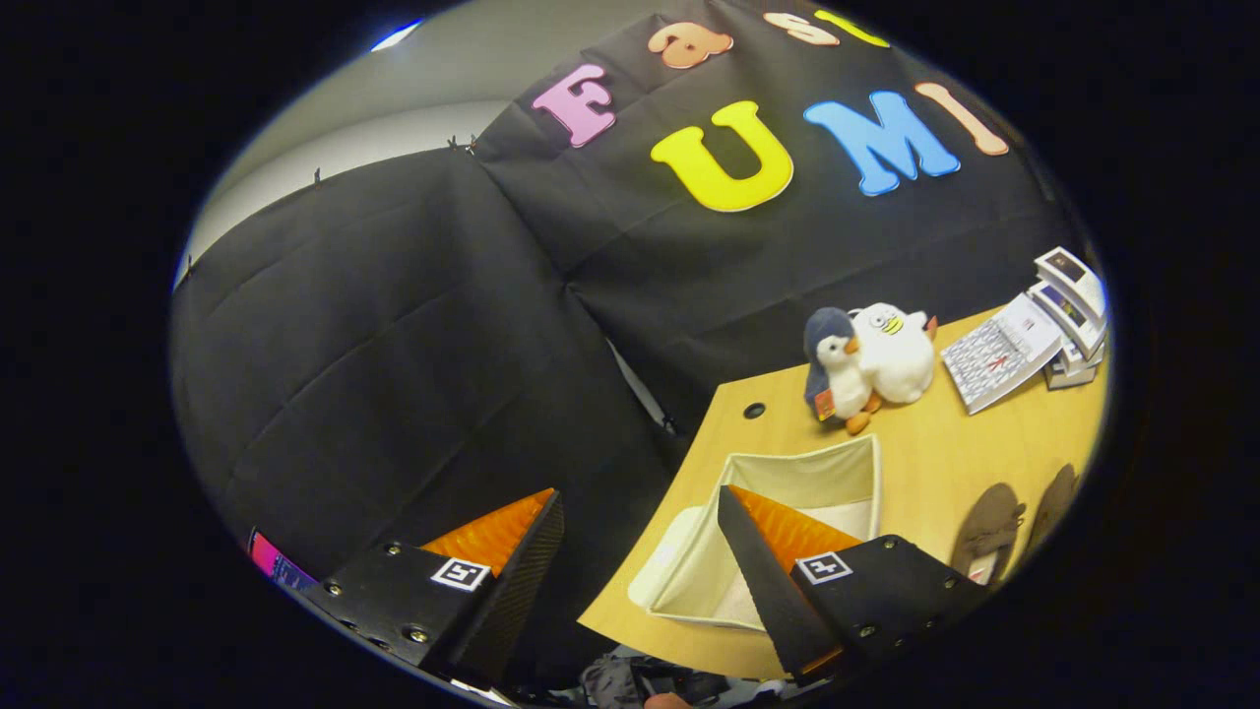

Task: Open the storage box then place both shoes into the box .Put the left shoe in first, then the right shoe, with the right side of both shoes facing outward in a uniform manner.

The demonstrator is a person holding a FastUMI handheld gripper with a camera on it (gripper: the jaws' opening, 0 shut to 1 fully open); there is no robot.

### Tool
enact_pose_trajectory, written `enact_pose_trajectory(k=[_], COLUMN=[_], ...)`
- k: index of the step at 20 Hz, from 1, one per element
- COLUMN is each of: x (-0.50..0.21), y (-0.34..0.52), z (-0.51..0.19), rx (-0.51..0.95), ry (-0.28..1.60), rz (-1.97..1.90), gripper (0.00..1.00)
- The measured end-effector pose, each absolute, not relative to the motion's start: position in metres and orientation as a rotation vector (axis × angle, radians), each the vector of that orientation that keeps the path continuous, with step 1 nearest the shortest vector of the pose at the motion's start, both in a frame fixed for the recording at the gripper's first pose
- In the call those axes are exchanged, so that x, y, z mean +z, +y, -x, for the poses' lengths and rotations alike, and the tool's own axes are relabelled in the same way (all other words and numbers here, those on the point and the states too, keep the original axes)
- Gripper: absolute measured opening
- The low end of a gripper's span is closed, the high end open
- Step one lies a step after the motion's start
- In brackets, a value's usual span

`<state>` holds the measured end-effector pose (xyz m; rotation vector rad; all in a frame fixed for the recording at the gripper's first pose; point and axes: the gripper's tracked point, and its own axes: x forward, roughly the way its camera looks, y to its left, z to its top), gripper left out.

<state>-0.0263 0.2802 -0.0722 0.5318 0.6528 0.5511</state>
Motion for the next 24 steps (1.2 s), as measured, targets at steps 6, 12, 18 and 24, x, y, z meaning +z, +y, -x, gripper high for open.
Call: enact_pose_trajectory(k=[6, 12, 18, 24], x=[-0.076, -0.113, -0.166, -0.225], y=[0.198, 0.126, 0.083, 0.049], z=[0.017, 0.014, 0.024, 0.039], rx=[0.446, 0.34, 0.281, 0.225], ry=[0.6, 0.598, 0.672, 0.778], rz=[-0.445, -0.306, -0.293, -0.285], gripper=[0.97, 0.97, 0.97, 0.98])
